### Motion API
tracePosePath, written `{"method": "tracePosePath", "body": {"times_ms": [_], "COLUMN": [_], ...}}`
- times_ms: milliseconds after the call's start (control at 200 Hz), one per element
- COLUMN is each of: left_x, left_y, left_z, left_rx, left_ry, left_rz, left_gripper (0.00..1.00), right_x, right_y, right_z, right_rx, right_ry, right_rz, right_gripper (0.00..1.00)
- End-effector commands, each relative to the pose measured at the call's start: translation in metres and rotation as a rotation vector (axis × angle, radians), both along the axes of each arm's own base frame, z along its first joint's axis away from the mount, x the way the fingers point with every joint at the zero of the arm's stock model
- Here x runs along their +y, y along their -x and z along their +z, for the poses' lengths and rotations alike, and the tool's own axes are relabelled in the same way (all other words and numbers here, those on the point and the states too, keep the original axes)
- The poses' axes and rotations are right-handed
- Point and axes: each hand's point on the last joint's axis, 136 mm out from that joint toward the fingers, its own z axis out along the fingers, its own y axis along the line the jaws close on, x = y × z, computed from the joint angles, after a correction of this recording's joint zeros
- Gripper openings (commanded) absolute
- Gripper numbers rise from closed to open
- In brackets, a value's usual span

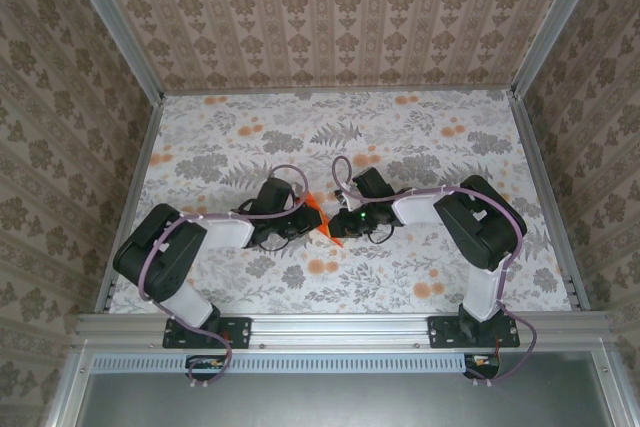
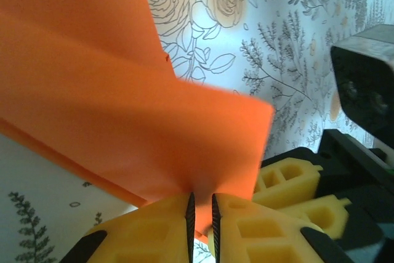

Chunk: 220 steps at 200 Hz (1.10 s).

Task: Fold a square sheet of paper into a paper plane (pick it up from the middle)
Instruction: Fold the wing for the fifth time at the center of the table.

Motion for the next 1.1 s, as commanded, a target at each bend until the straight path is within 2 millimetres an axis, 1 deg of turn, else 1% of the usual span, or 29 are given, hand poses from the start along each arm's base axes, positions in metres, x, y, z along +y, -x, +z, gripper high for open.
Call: {"method": "tracePosePath", "body": {"times_ms": [0, 145, 340, 520, 730, 1095], "left_x": [-0.007, -0.006, -0.004, -0.003, -0.001, 0.001], "left_y": [-0.006, -0.005, -0.004, -0.003, -0.002, -0.001], "left_z": [0.0, -0.005, -0.007, -0.007, -0.004, -0.001], "left_rx": [-0.004, 0.008, 0.013, 0.016, 0.009, 0.002], "left_ry": [0.004, -0.002, -0.007, -0.009, -0.006, -0.009], "left_rz": [-0.003, 0.007, 0.01, 0.013, 0.017, 0.016], "left_gripper": [0.17, 0.17, 0.16, 0.16, 0.16, 0.16], "right_x": [-0.002, -0.007, -0.011, -0.011, -0.011, -0.013], "right_y": [0.004, 0.009, 0.016, 0.02, 0.019, 0.017], "right_z": [0.007, 0.015, 0.018, 0.01, 0.0, -0.008], "right_rx": [-0.008, -0.016, -0.014, 0.007, 0.016, 0.001], "right_ry": [0.014, 0.03, 0.047, 0.061, 0.082, 0.123], "right_rz": [0.02, 0.033, 0.058, 0.075, 0.079, 0.089], "right_gripper": [0.19, 0.24, 0.25, 0.22, 0.19, 0.17]}}
